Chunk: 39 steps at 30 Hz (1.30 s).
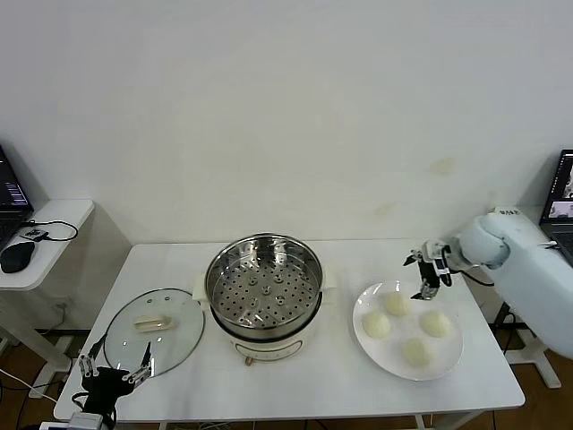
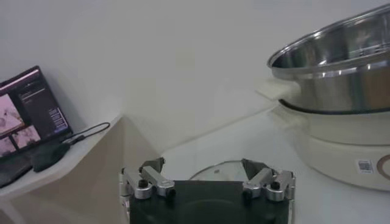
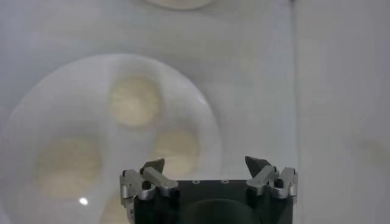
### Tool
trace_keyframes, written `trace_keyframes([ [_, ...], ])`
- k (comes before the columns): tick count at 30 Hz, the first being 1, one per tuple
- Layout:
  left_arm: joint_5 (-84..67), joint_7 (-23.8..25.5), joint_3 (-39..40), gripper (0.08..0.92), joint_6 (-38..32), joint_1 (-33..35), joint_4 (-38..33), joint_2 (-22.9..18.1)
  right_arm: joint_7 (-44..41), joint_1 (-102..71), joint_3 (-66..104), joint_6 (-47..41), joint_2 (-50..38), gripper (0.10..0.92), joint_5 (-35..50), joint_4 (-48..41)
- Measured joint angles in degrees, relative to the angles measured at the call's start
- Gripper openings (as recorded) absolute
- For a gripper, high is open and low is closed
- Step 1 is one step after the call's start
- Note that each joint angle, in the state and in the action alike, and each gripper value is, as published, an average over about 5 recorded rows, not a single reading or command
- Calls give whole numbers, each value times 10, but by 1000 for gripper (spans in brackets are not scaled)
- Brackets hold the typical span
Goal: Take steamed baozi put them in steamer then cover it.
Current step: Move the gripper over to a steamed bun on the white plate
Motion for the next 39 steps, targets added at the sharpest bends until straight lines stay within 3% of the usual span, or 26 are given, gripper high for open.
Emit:
trace_keyframes([
  [33, 19, 2, 11, 823, 1, -16, 42, -3, 28, -14, -13, 16, 92, 823, -36, -140],
  [39, 21, 3, 12, 823, 1, -18, 46, -4, 29, -15, -11, 15, 96, 718, -30, -151],
])
